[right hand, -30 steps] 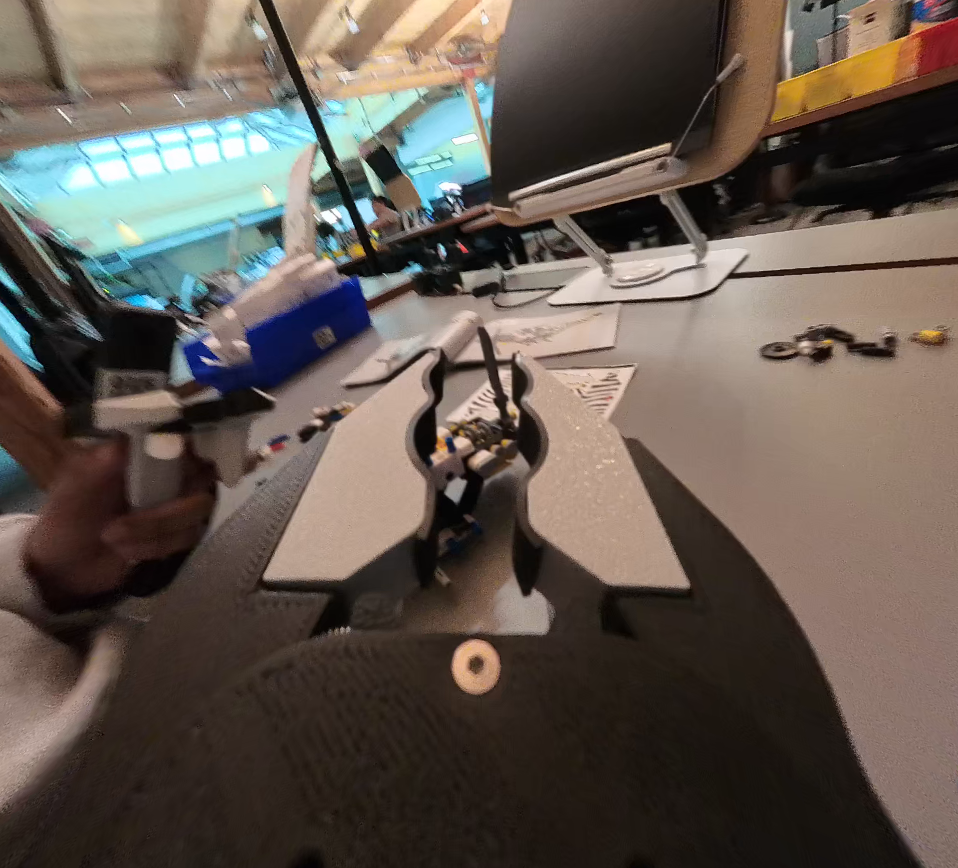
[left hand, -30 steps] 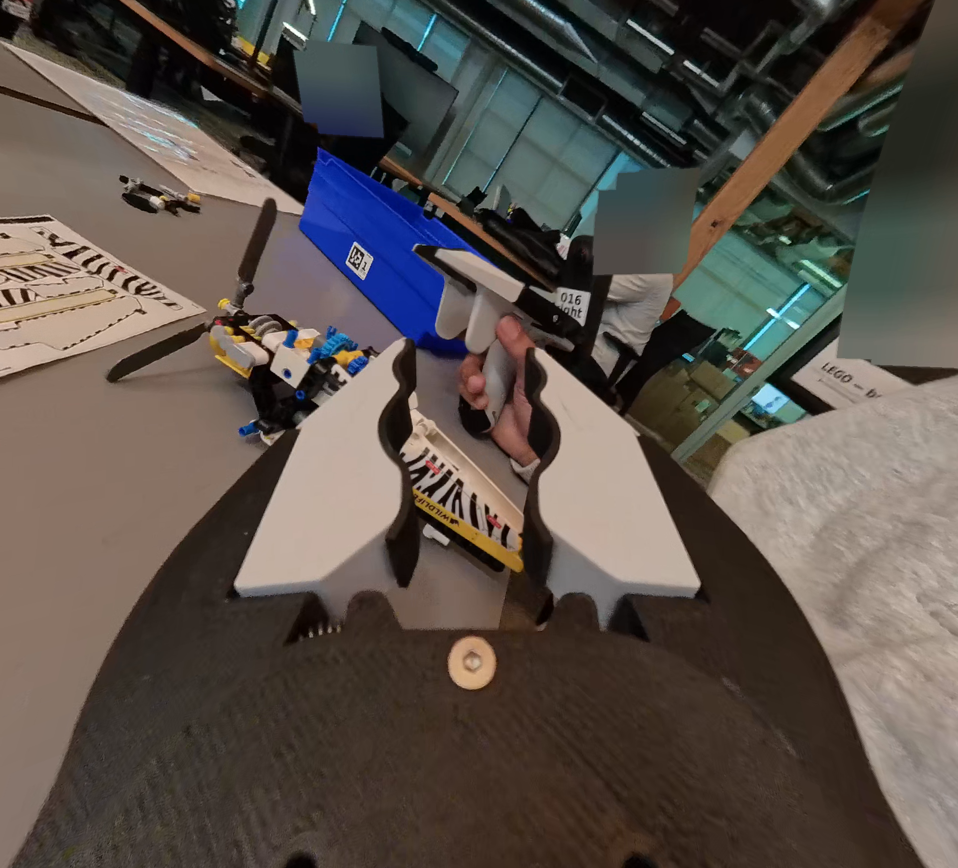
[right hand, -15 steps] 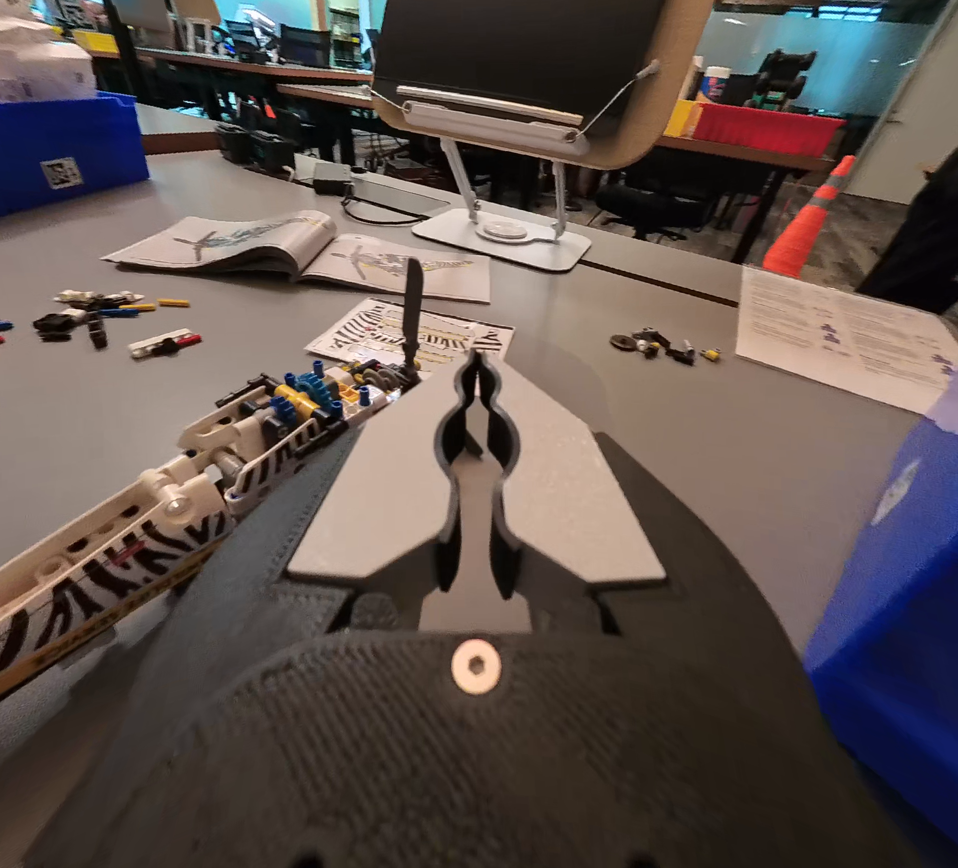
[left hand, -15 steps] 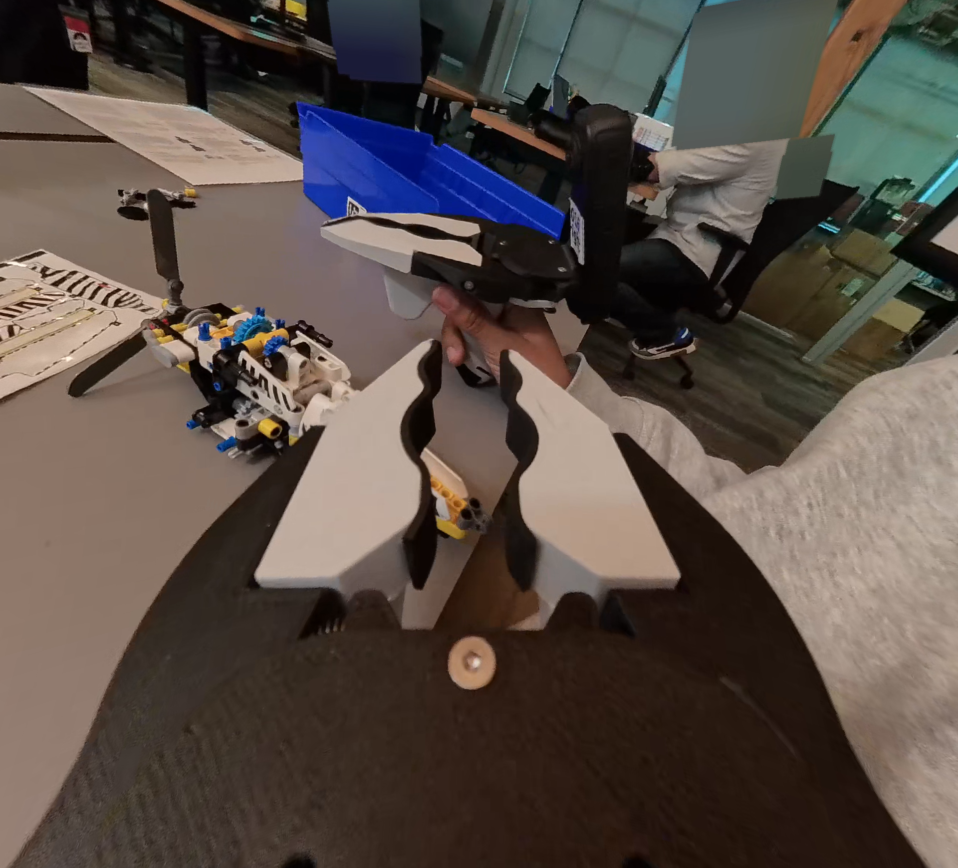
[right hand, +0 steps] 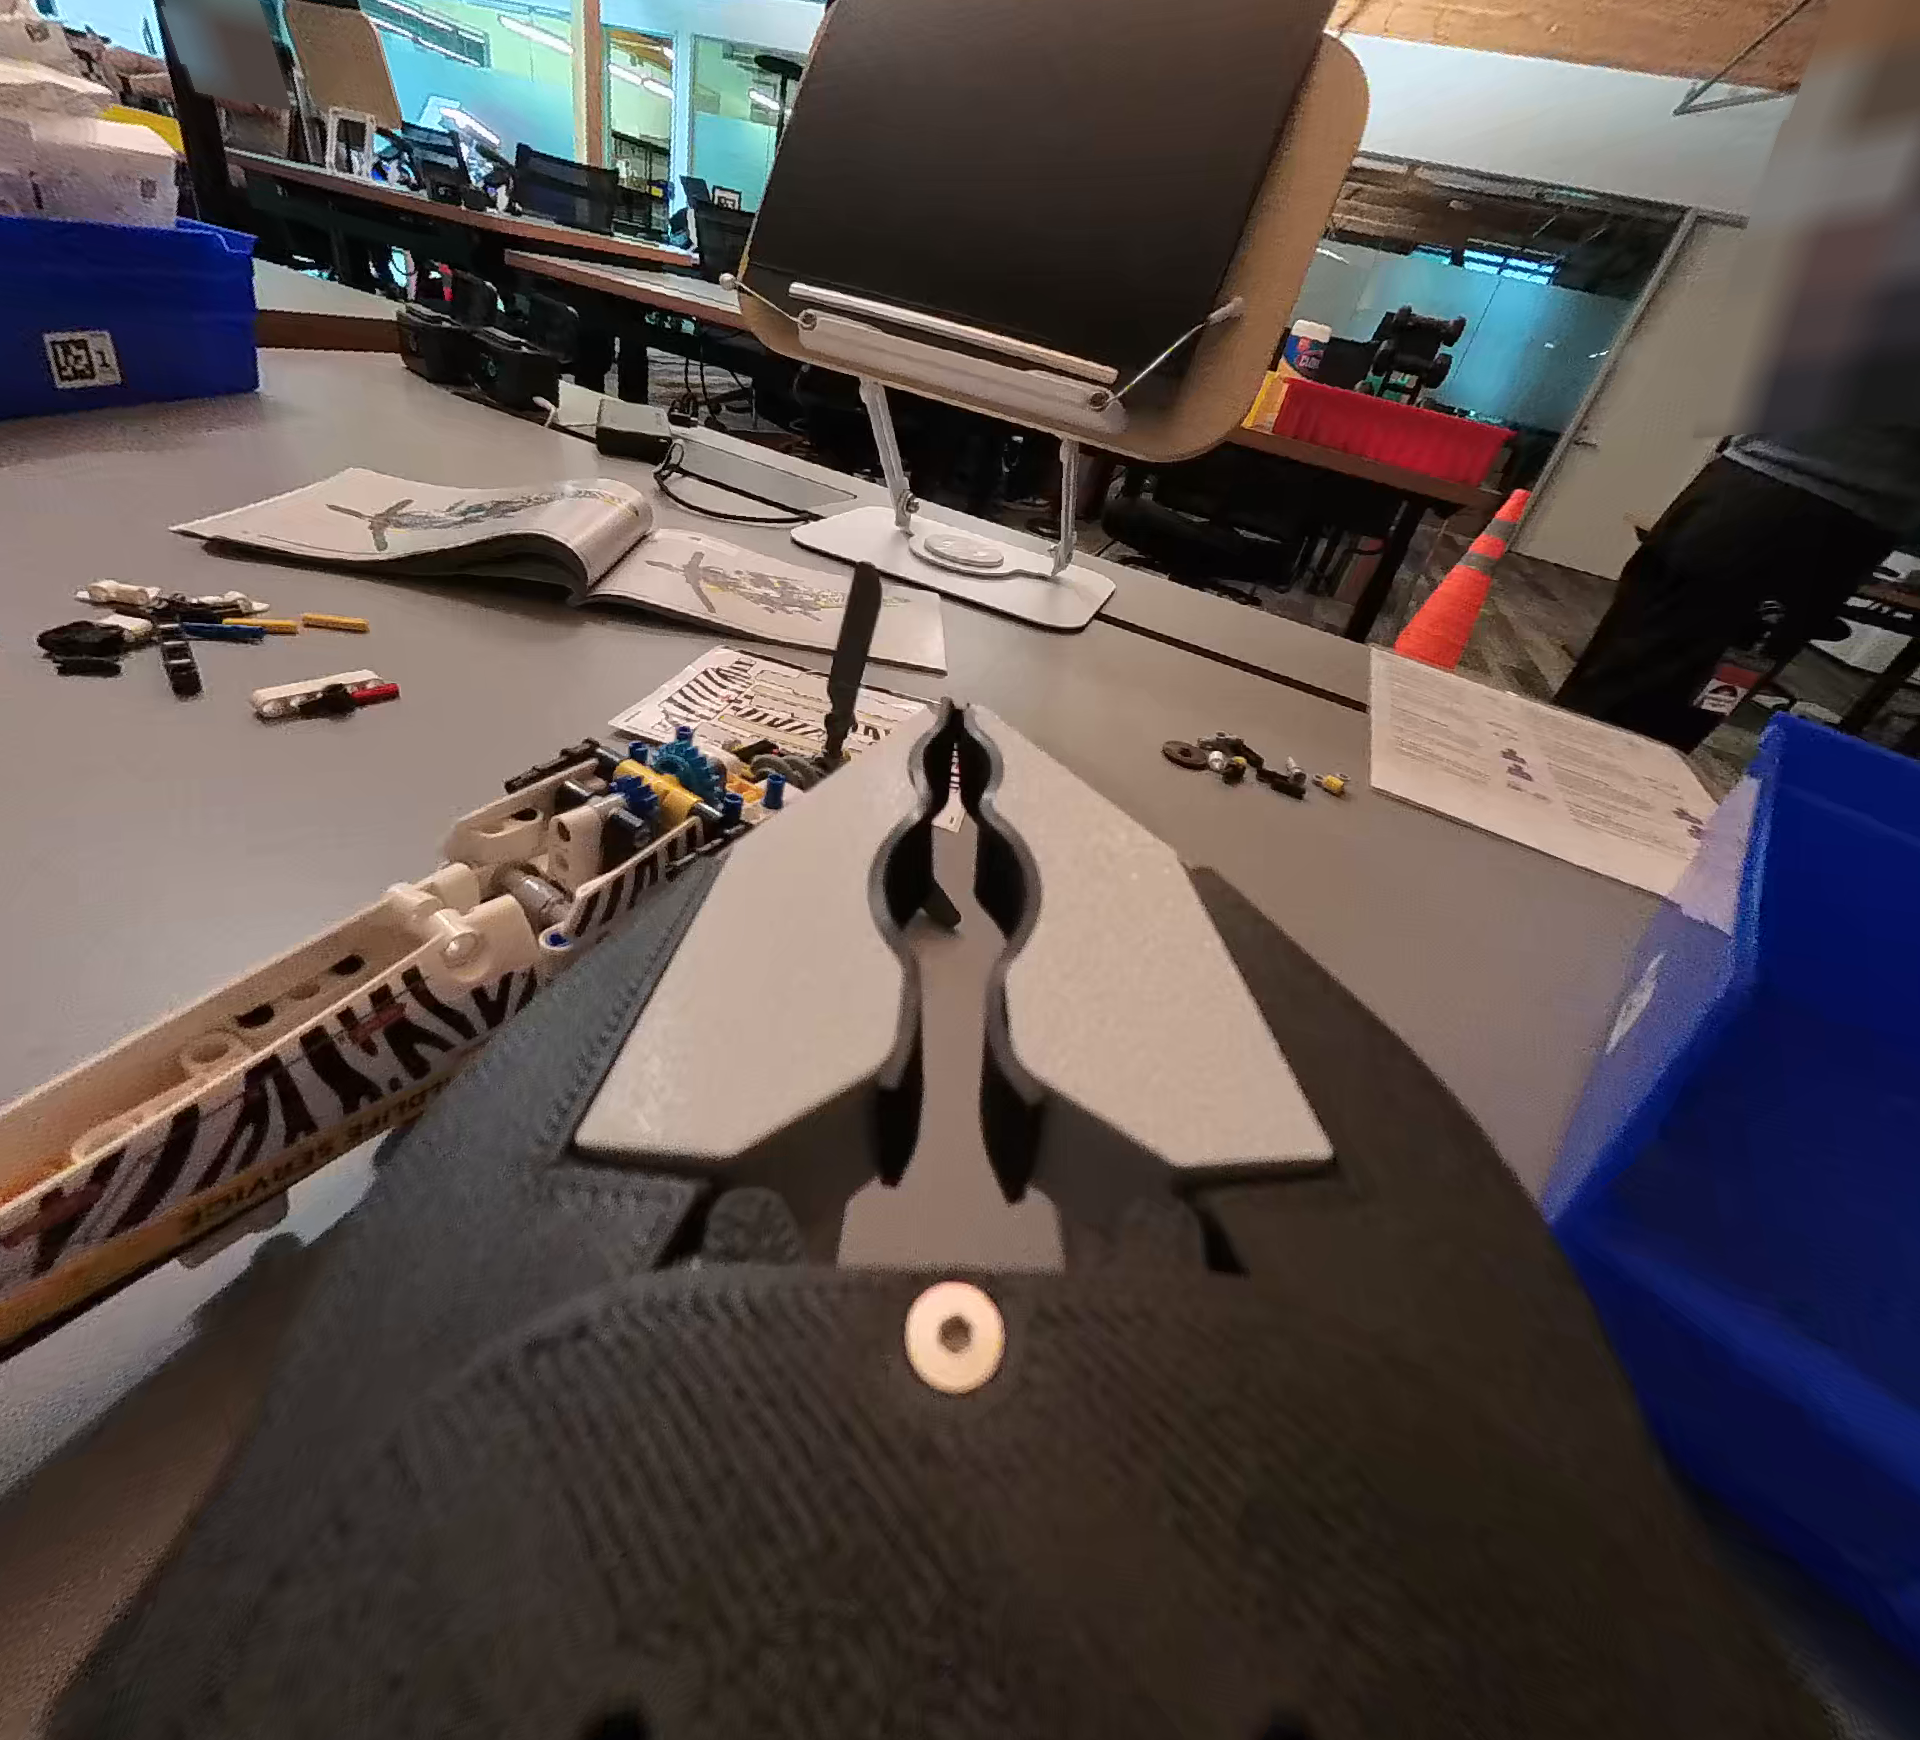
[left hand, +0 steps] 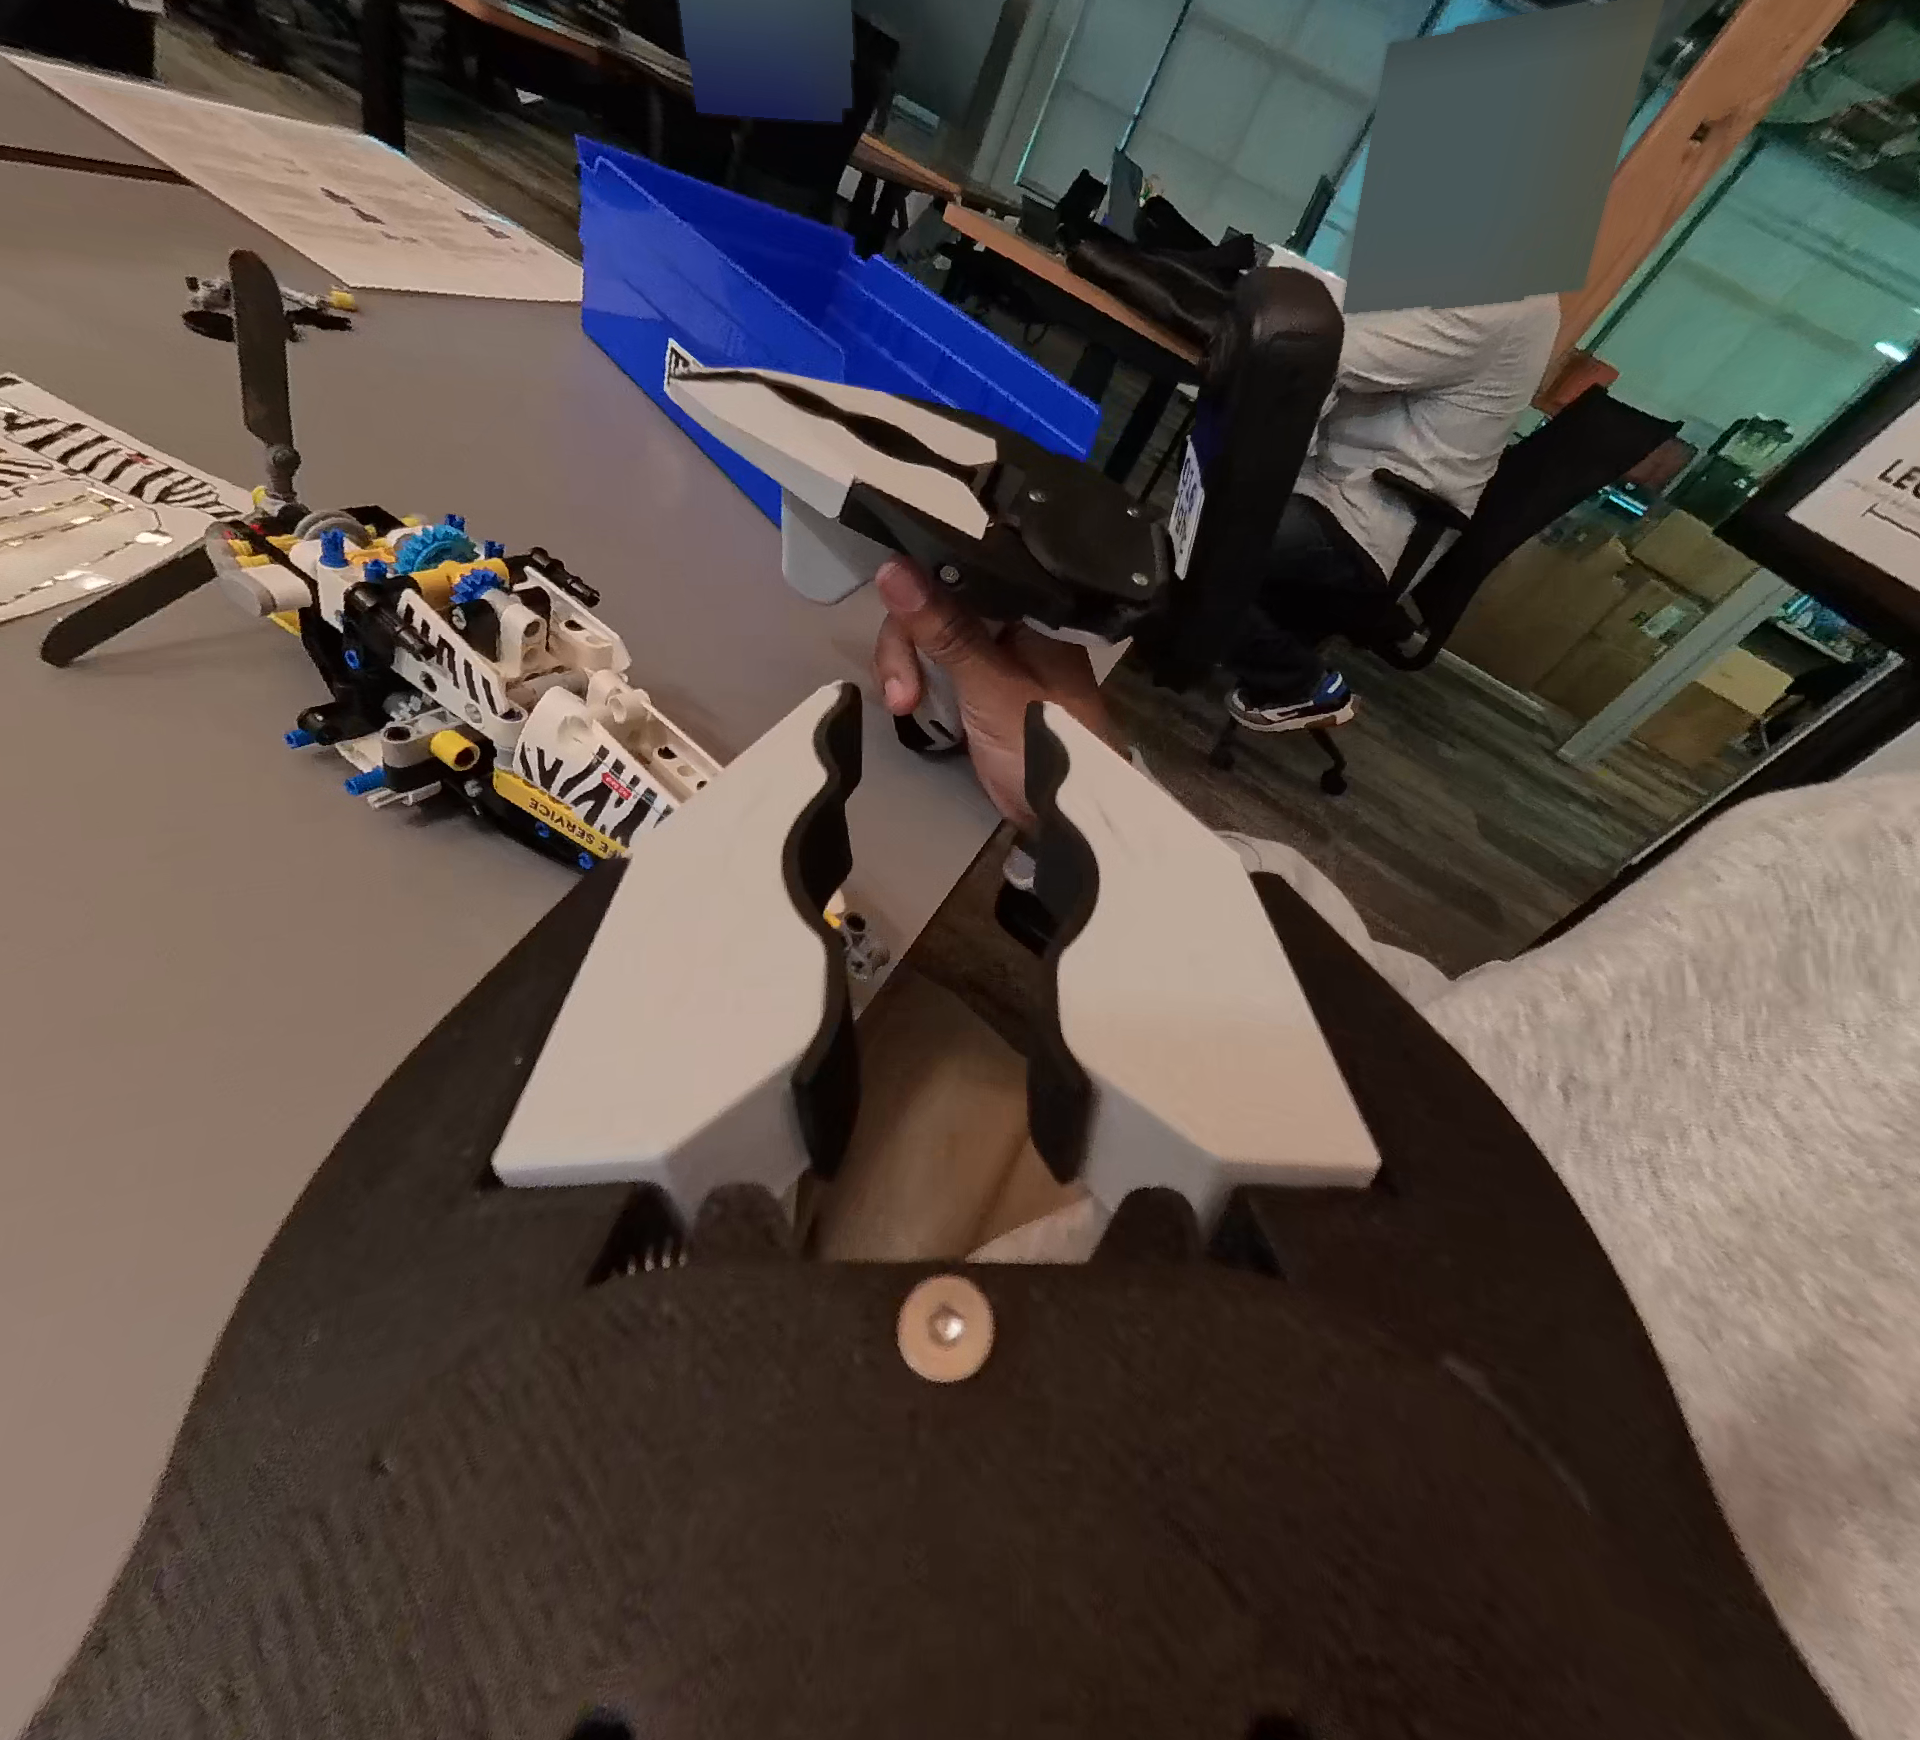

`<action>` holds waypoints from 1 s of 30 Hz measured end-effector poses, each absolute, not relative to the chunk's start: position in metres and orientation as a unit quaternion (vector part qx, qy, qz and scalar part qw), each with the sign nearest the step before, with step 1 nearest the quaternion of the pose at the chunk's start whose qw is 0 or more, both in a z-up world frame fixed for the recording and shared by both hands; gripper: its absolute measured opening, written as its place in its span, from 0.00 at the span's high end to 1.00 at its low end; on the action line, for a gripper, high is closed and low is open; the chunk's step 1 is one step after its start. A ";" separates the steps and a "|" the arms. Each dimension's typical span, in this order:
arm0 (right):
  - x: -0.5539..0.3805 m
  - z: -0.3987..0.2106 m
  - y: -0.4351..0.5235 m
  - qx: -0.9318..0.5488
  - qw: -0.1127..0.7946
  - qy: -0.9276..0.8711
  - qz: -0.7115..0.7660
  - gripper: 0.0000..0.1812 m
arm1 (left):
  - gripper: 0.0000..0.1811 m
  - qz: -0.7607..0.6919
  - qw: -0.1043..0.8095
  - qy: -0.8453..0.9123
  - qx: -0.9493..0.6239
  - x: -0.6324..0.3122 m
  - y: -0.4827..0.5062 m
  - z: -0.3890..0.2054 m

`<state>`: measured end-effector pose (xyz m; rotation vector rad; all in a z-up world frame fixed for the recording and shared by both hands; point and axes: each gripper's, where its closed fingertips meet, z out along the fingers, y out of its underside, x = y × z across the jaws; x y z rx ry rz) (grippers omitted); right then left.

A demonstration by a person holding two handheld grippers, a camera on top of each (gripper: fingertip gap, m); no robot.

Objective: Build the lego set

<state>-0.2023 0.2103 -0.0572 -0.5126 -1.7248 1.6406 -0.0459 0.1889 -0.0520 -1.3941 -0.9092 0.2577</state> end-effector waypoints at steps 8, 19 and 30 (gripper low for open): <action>-0.202 -0.057 0.210 -0.195 0.349 -0.663 0.633 1.00 | 0.84 0.088 0.659 -0.413 -0.622 -0.053 0.190 -0.063; -0.196 -0.060 0.203 -0.166 0.375 -0.676 0.612 1.00 | 0.84 0.072 0.655 -0.421 -0.623 -0.056 0.192 -0.071; -0.197 -0.059 0.205 -0.170 0.371 -0.673 0.617 1.00 | 0.84 0.071 0.657 -0.423 -0.620 -0.053 0.189 -0.070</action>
